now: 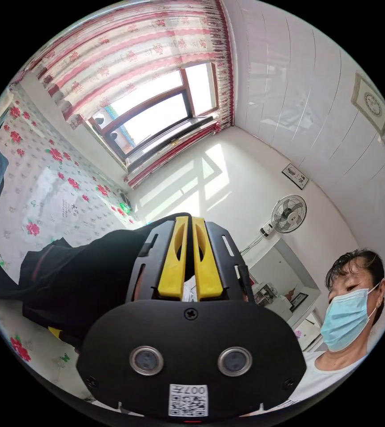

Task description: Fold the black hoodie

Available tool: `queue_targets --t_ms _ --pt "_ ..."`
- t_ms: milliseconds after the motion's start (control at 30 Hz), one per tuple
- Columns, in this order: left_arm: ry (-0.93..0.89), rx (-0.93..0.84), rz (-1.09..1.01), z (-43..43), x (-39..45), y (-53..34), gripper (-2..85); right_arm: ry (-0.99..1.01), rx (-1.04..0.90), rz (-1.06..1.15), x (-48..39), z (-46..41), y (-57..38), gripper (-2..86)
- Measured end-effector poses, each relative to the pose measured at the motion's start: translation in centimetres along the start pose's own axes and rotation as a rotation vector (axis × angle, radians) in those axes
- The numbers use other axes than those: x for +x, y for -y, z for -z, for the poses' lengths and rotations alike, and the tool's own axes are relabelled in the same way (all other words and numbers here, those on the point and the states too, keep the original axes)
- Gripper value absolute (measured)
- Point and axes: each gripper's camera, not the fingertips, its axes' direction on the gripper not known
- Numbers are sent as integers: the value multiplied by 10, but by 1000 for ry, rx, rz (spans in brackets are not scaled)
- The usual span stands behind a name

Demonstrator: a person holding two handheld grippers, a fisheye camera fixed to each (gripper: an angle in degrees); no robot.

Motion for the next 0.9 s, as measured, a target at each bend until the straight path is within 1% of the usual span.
queue_targets --t_ms 167,233,300,333,367,400,467,500,533,567,600,633,667,700,767,833,900 --pt "58 25 -88 -13 13 7 -8 193 -12 101 -33 7 17 107" --pt "114 34 -130 -2 9 11 -8 203 33 117 -44 32 17 80" --pt "204 9 -204 16 1 13 -8 219 74 210 -59 88 9 40" --pt "278 -36 -257 27 -7 10 -8 217 78 228 -62 106 7 30" --pt "372 -89 -289 38 -17 2 -8 209 115 255 -68 145 -1 16" --pt "426 -112 -295 44 -24 -5 -8 188 189 279 -73 187 -13 9" --pt "619 -264 -279 52 -57 -49 -8 169 282 280 -80 246 -27 5" --pt "661 -309 -256 52 -68 -63 -8 115 274 285 -88 274 -32 5" --pt "726 -407 -205 48 -89 -94 -8 65 251 286 -91 284 -35 5" --pt "772 -505 -151 40 -109 -127 -8 -60 175 271 -97 296 -38 9" --pt "785 -557 -125 35 -119 -144 -8 -196 105 247 -99 301 -42 17" --pt "805 -658 -67 26 -138 -176 -8 -260 95 232 -98 303 -45 22" --pt "802 -731 11 19 -157 -205 -8 -365 94 186 -92 305 -52 34" --pt "791 -760 45 17 -165 -216 -8 -408 95 143 -84 304 -59 47" --pt "783 -824 154 16 -186 -247 -8 -434 79 79 -68 296 -68 66" --pt "807 -865 141 16 -190 -254 -8 -545 52 36 -56 283 -78 82" --pt "813 -896 113 14 -190 -254 -8 -705 2 24 -42 264 -91 98"
